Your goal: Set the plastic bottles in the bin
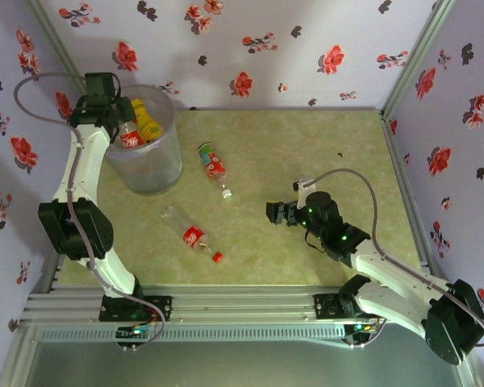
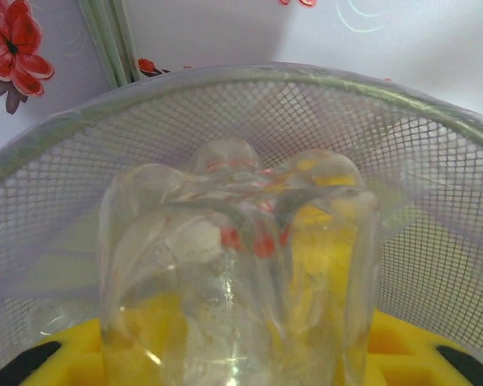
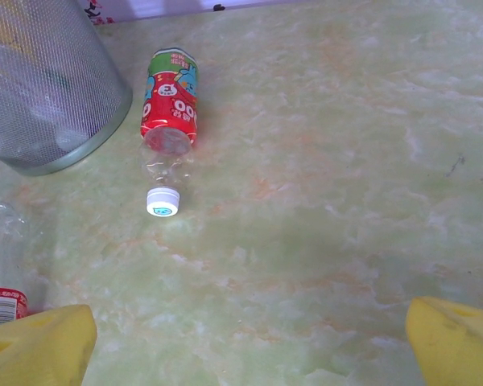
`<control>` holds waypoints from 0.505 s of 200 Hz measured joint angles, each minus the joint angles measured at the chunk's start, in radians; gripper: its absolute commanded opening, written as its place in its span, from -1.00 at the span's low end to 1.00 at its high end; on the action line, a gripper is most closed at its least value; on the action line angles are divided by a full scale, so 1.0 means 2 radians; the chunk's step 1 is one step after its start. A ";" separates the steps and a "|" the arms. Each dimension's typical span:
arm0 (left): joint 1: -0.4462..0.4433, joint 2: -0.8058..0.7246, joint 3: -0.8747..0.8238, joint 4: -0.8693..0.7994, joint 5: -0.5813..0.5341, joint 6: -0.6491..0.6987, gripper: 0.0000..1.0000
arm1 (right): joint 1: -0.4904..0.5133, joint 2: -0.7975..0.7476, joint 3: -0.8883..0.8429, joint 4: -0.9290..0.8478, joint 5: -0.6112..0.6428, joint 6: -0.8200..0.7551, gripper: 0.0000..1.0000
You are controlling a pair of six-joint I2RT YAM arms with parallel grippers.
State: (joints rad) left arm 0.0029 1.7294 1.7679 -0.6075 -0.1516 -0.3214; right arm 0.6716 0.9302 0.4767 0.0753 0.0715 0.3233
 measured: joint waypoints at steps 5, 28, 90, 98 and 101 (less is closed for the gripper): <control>0.001 -0.002 -0.003 0.003 0.002 -0.002 -0.05 | 0.000 0.000 0.000 0.000 0.000 -0.001 0.99; 0.002 -0.003 -0.009 0.014 0.009 -0.009 0.32 | 0.000 0.000 0.000 -0.005 0.002 -0.002 0.99; 0.001 -0.003 -0.009 -0.011 0.020 -0.006 0.80 | 0.000 0.002 0.001 -0.011 0.002 -0.005 0.99; 0.001 -0.004 -0.009 -0.013 0.020 -0.005 0.81 | 0.000 0.004 0.001 -0.011 0.002 -0.005 0.99; 0.001 -0.005 -0.009 -0.013 0.020 -0.005 0.81 | 0.000 0.005 0.001 -0.011 0.002 -0.005 0.99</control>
State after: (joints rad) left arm 0.0055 1.7199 1.7493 -0.6338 -0.1120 -0.3305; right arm 0.6716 0.9401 0.4786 0.0532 0.0765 0.3141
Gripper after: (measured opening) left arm 0.898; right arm 0.993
